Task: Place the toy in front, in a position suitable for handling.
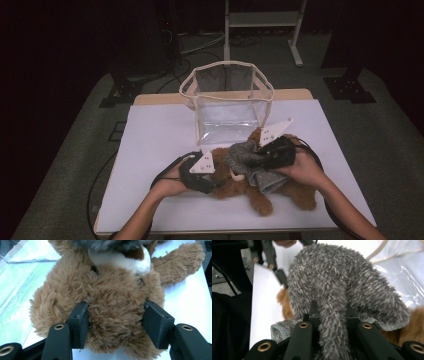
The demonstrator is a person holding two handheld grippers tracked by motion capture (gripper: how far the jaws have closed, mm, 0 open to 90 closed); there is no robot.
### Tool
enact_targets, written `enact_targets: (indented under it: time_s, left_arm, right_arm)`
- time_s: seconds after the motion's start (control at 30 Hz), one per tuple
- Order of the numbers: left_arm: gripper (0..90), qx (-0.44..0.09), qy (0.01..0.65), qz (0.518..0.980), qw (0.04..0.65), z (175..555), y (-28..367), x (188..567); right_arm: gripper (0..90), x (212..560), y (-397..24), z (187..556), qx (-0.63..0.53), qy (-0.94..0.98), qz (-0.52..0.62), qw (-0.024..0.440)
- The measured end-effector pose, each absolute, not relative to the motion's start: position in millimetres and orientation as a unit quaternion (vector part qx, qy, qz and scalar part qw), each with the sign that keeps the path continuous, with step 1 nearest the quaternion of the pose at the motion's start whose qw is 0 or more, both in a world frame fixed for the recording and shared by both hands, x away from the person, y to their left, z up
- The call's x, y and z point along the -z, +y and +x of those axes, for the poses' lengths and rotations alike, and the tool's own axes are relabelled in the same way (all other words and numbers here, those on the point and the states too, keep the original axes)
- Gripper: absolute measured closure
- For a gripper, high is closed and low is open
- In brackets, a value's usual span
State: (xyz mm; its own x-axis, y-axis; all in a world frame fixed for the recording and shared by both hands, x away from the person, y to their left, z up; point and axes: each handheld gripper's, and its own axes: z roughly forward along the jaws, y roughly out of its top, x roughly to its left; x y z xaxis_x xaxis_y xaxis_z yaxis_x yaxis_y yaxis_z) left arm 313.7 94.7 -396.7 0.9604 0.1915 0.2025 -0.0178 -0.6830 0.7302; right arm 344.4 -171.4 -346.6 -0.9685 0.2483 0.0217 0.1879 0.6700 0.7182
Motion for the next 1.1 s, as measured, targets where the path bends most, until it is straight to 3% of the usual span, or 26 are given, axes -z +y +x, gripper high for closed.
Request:
enact_targets:
  time_s: [0.5,0.83,1.1]
  left_arm:
    - [43.0,-0.119,0.034,0.905,0.406,302,99,402]
    - [43.7,-0.13,0.041,0.905,0.404,309,97,400]
    - [44.0,-0.138,0.064,0.902,0.405,317,95,399]
  right_arm:
    - [74.0,348,-112,381,-0.38,0.919,0.106,0.004]
    - [74.0,351,-163,372,-0.382,0.913,0.145,0.017]
    - [74.0,340,-189,336,-0.404,0.904,0.135,0.027]
